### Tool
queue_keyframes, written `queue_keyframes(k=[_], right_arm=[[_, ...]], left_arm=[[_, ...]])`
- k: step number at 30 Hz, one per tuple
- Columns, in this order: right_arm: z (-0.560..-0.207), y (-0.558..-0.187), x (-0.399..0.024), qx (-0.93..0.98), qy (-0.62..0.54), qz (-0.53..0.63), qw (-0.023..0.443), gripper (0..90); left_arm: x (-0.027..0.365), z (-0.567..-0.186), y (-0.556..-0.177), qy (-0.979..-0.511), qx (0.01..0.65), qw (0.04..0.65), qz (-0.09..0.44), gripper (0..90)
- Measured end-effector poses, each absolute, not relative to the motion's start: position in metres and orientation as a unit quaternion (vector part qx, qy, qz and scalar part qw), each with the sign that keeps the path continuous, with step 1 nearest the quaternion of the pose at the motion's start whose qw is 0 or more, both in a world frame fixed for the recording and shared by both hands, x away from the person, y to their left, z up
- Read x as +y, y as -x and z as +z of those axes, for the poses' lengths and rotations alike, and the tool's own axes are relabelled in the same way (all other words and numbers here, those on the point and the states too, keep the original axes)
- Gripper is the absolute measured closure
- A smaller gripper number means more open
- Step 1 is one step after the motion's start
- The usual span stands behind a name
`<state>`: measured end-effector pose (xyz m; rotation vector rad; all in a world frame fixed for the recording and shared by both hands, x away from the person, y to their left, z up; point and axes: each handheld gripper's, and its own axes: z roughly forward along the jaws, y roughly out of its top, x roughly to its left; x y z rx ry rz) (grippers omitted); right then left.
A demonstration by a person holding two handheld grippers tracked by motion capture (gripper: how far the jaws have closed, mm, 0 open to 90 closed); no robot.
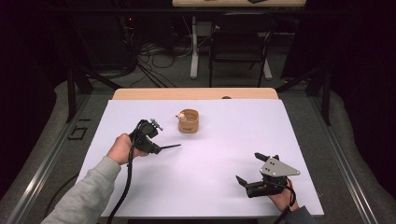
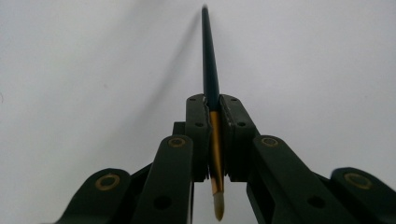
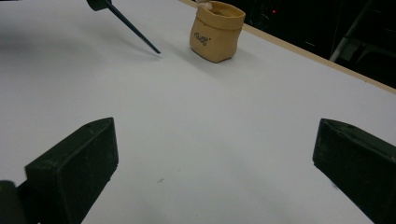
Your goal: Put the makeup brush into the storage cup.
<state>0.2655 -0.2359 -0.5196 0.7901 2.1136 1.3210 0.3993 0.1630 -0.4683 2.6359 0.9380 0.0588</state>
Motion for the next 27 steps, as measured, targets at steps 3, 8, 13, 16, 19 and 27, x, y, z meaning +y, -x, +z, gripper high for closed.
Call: queue_keyframes(k=[3,8,13,16,19,27], right_arm=[[-0.52,-0.266,-0.236,0.78,-0.292,0.488,0.261,0.0],[-0.52,-0.266,-0.235,0.784,-0.29,0.484,0.26,0.0],[-0.52,-0.266,-0.234,0.782,-0.291,0.486,0.26,0.0],[-0.518,-0.268,-0.23,0.781,-0.286,0.495,0.251,0.0],[-0.518,-0.269,-0.226,0.786,-0.284,0.491,0.246,0.0],[-0.52,-0.286,-0.206,0.795,-0.28,0.495,0.213,0.0]], left_arm=[[0.162,-0.466,-0.398,-0.928,0.328,0.174,0.02,83.5],[0.157,-0.455,-0.394,-0.93,0.317,0.184,0.024,83.6],[0.153,-0.448,-0.391,-0.932,0.309,0.19,0.025,83.5],[0.148,-0.442,-0.388,-0.934,0.298,0.196,0.024,83.5],[0.144,-0.439,-0.386,-0.935,0.294,0.196,0.022,83.5],[0.128,-0.43,-0.38,-0.943,0.265,0.201,0.013,83.5]])
